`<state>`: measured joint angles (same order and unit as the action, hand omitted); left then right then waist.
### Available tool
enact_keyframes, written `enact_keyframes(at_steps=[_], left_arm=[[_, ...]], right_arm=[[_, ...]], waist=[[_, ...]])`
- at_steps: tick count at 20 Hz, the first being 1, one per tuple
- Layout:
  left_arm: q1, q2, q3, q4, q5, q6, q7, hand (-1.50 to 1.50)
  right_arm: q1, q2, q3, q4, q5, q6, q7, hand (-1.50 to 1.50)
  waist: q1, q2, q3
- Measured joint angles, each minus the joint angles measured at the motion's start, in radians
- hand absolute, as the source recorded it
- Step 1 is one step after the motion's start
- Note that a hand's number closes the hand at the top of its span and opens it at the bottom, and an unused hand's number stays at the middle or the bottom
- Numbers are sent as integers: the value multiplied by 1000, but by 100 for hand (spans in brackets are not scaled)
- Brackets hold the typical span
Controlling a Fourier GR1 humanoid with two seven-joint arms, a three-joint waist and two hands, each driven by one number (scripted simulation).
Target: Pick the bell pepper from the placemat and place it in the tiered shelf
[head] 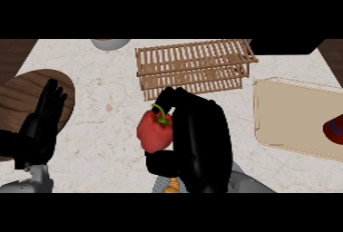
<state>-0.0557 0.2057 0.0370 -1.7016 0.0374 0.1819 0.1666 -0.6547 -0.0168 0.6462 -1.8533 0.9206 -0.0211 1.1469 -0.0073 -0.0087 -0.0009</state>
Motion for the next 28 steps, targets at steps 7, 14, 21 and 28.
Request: enact_keyframes(at_steps=[7, 14, 21, 28], left_arm=[[-14, -8, 0, 15, -4, -7, -7, 0], [-33, -6, 12, 17, -3, -18, 5, 0], [-36, -23, 7, 31, -18, -22, -10, 0], [-39, -25, 18, 21, -21, -34, 2, 0]], right_arm=[[-60, 5, -151, -24, 42, 75, -14, 150], [-79, 6, -282, 89, 58, 58, -77, 150], [-113, 13, -409, 301, 65, -75, -214, 150], [-174, 13, -506, 534, 41, -242, -376, 150]], waist=[[3, 5, 0], [10, 8, 1], [16, 11, 1], [19, 11, 1]])
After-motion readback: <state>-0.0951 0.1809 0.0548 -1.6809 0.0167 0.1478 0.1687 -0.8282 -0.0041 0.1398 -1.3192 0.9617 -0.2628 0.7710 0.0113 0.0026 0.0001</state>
